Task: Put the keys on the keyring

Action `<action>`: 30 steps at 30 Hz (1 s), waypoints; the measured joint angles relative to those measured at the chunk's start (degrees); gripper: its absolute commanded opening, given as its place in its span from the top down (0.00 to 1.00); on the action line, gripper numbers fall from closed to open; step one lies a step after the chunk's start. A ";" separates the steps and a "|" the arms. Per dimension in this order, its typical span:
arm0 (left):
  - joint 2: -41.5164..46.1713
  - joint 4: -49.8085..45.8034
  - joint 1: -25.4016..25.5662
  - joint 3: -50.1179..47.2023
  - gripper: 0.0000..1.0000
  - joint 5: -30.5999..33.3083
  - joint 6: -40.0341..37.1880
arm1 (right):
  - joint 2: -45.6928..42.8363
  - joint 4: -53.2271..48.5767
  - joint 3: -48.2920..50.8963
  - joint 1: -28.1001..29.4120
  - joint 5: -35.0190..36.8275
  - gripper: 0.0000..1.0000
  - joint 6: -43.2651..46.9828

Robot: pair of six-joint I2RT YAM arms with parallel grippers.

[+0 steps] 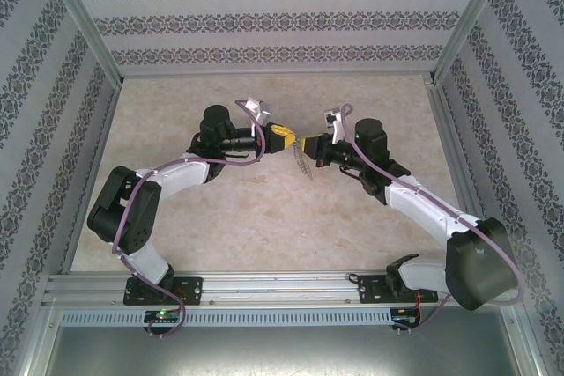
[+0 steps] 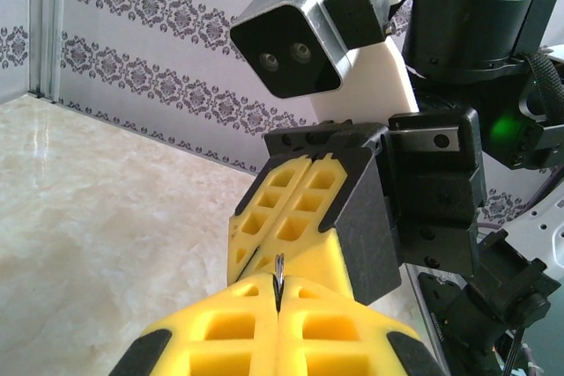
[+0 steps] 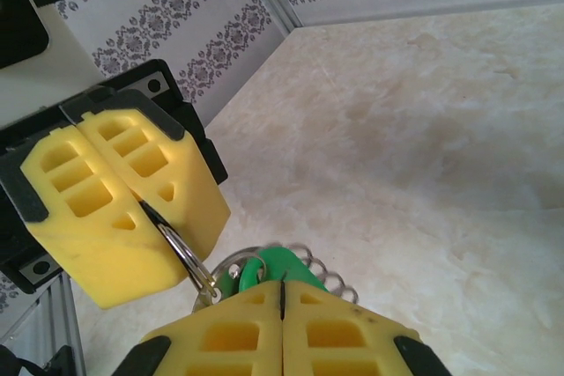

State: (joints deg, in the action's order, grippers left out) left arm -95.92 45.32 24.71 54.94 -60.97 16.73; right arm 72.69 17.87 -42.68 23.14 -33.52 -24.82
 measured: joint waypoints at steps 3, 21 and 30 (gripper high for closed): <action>0.00 0.00 0.00 0.00 1.00 0.00 0.02 | -0.33 0.61 0.24 0.00 0.02 0.84 -0.35; 0.00 -2.95 0.00 1.14 1.00 -4.44 1.36 | -8.92 3.02 11.96 -1.77 3.34 0.49 5.20; 0.00 -3.41 0.00 1.46 1.00 -5.11 1.92 | -8.20 6.78 13.99 1.11 4.00 0.46 9.31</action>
State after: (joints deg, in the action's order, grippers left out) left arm -95.92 41.91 24.71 56.40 -66.08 18.65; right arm 64.49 24.64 -28.69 24.25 -29.52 -15.51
